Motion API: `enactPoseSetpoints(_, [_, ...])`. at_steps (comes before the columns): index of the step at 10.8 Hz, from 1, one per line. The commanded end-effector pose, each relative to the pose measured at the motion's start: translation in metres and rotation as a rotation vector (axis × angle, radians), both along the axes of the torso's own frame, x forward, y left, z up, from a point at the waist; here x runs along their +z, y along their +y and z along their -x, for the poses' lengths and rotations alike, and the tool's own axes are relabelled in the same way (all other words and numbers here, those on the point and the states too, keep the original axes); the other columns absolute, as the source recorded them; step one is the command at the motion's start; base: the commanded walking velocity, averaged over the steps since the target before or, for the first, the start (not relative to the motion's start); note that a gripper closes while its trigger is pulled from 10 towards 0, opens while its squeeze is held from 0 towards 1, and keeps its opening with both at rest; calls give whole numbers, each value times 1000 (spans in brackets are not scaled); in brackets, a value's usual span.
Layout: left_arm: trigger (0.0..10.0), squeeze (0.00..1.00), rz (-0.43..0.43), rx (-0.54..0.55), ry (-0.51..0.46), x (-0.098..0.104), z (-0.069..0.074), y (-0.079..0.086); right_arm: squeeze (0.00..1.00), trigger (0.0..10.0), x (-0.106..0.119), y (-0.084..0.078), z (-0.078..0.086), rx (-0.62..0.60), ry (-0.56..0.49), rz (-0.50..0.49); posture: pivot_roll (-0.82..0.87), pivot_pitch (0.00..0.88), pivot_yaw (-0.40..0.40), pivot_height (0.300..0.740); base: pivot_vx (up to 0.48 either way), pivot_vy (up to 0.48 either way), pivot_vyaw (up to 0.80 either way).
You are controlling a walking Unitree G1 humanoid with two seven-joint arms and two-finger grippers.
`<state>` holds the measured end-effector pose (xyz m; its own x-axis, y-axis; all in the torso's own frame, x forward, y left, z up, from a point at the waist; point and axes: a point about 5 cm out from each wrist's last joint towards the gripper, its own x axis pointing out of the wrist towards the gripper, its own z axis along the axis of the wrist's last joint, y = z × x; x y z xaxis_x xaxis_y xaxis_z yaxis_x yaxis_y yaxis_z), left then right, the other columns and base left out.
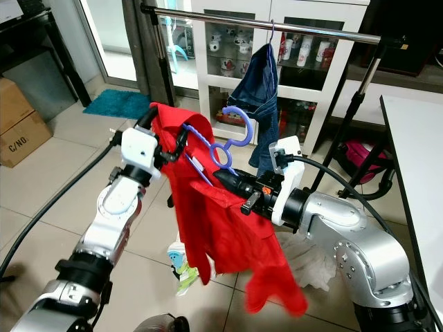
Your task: Hang hanger
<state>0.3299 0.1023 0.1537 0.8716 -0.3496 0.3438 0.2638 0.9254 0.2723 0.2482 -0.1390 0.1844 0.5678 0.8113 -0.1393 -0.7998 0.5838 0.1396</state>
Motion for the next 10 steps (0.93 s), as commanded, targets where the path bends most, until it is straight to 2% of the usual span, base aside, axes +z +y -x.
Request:
enactPoseSetpoints(1, [10000,0,6,10,12,1,-3,1,0,10000,7,5,5,52,-32,-14,-92,7,68,740,0,0,0])
enactPoseSetpoints(2, [0,0,-1,-2,9,1,-1,-1,0,10000,7,5,5,52,-30,-13,-92,7,70,740,0,0,0])
enactPoseSetpoints(8, [0,0,-20,-33,-35,4,2,-8,0,10000,3,3,2,22,-8,1,-92,1,73,740,0,0,0])
enactPoseSetpoints(10, [0,0,-40,-58,-55,4,5,-9,0,10000,-2,-1,-3,-33,18,20,-93,0,73,740,0,0,0])
